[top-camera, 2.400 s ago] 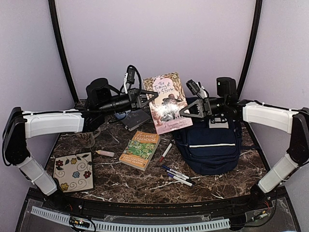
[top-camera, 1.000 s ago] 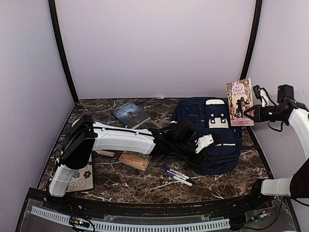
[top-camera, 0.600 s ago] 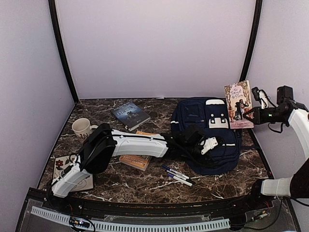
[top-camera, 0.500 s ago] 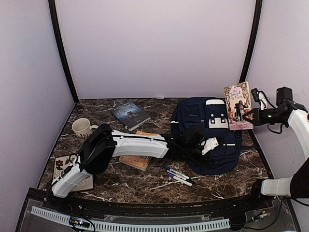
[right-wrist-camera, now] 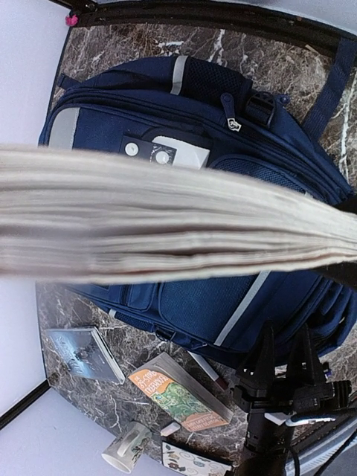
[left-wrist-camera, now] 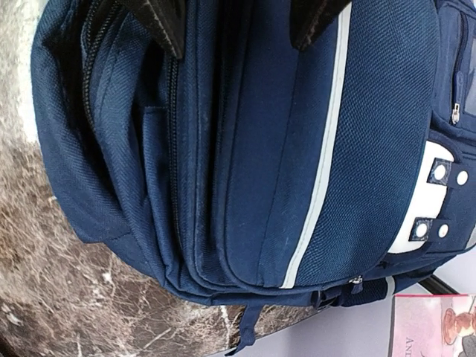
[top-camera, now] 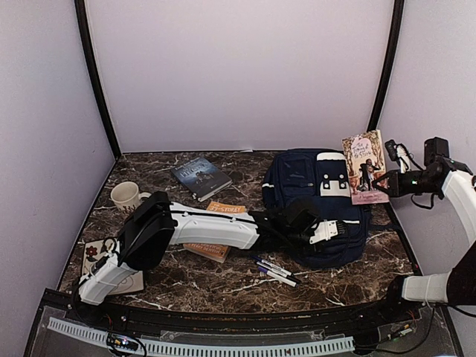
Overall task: Pack the student bag
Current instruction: Pick up the largest pocket of the bag from the student bag.
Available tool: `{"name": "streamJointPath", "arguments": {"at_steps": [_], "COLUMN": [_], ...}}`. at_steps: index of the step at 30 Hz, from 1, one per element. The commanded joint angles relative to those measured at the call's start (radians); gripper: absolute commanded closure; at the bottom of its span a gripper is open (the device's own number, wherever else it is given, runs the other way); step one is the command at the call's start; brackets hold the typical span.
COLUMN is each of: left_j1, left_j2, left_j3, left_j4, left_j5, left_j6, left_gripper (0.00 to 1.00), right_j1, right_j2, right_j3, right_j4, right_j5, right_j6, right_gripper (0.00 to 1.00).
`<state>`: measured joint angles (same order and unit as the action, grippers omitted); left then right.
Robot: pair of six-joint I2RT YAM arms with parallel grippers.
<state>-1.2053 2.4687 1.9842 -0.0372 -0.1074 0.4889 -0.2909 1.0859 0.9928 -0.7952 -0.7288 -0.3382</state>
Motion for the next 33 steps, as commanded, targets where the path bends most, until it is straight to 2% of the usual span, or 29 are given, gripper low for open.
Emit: {"name": "streamJointPath", "arguments": {"at_steps": [1,5,11,14,17,20,25,26,29,33], "left_j1": [0.018,0.019,0.018,0.021,0.023,0.021,0.021,0.021,0.022,0.023], "left_j2": [-0.136,-0.161,-0.055,-0.016,0.002,0.022,0.075,0.086,0.107,0.114], "left_j3": [-0.113,-0.122,0.01,0.063,0.076,0.093,0.127,0.135,0.154,0.175], "left_j4": [-0.026,-0.018,-0.098,-0.143,-0.166,-0.177,-0.169,-0.169,-0.162,-0.142], "left_j5": [0.067,0.242,0.165,0.209,0.304,0.339,0.266,0.25,0.217,0.18], "left_j6": [0.054,0.012,0.021,0.035,0.028,0.002,-0.045,-0.047,-0.046,-0.042], "left_gripper": [0.5,0.53,0.64,0.66,0.64,0.62,0.52,0.54,0.73,0.83], "right_j1": [-0.007,-0.007,-0.008,-0.008,-0.008,-0.008,-0.008,-0.008,-0.008,-0.008], "right_j2": [-0.022,-0.022,-0.031,-0.034,-0.032,-0.031,-0.028,-0.026,-0.025,-0.026], "right_j3": [-0.001,-0.008,-0.002,0.001,0.001,0.001,0.0,0.0,0.0,0.007], "right_j4": [0.007,0.014,0.0,-0.01,-0.013,-0.014,-0.013,-0.014,-0.015,-0.018], "right_j5": [-0.021,-0.03,-0.034,-0.034,-0.036,-0.04,-0.047,-0.047,-0.046,-0.047], "right_j6": [-0.017,-0.012,-0.012,-0.018,-0.019,-0.016,-0.012,-0.012,-0.011,-0.004], "right_gripper": [1.0,1.0,1.0,1.0,1.0,1.0,1.0,1.0,1.0,1.0]}}
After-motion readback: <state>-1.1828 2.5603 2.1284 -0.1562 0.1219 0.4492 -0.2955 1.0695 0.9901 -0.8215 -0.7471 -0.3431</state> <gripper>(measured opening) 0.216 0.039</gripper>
